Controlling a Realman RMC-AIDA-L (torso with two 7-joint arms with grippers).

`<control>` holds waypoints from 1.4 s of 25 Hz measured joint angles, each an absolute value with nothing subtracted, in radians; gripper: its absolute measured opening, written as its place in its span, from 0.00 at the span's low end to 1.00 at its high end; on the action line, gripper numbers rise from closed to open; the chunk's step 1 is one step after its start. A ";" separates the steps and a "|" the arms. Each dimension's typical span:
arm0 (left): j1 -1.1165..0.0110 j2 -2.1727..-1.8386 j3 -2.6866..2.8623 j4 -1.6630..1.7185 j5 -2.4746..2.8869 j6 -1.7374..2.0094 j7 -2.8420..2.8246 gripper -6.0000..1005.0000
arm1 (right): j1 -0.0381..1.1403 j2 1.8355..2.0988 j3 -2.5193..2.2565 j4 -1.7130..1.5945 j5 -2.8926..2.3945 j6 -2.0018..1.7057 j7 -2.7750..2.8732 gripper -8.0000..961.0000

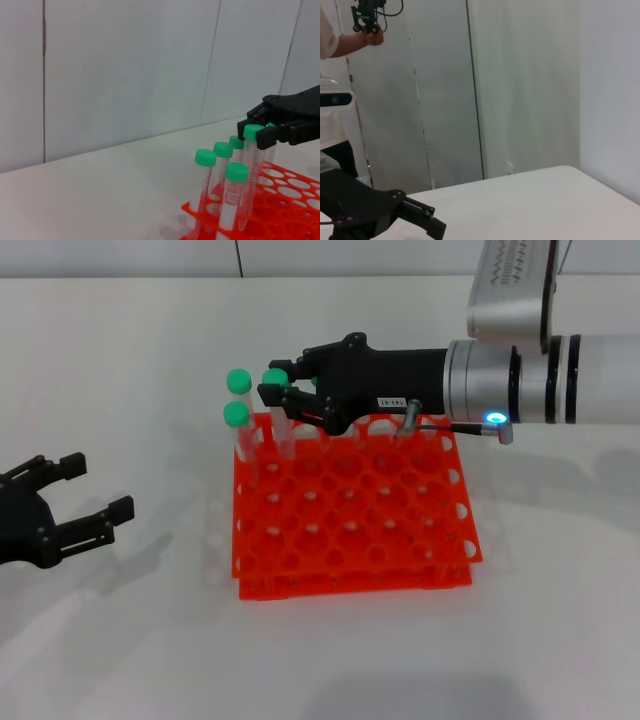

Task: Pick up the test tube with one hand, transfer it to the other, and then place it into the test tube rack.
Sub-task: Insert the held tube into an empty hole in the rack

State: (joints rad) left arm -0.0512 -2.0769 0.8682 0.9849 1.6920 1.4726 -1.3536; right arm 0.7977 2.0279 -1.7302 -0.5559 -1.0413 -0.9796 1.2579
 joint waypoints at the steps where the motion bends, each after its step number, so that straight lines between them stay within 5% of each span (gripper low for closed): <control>1: -0.052 -2.077 0.868 0.983 1.692 1.473 -1.353 0.86 | 0.798 2.028 -1.732 -0.556 -1.041 -0.978 1.257 0.43; 27: -0.055 -2.077 0.868 0.978 1.692 1.473 -1.353 0.86 | 0.794 2.028 -1.775 -0.569 -1.027 -0.955 1.239 0.46; 35: -0.060 -2.077 0.866 0.984 1.691 1.474 -1.353 0.86 | 0.735 2.015 -1.768 -0.643 -1.037 -1.014 1.247 0.63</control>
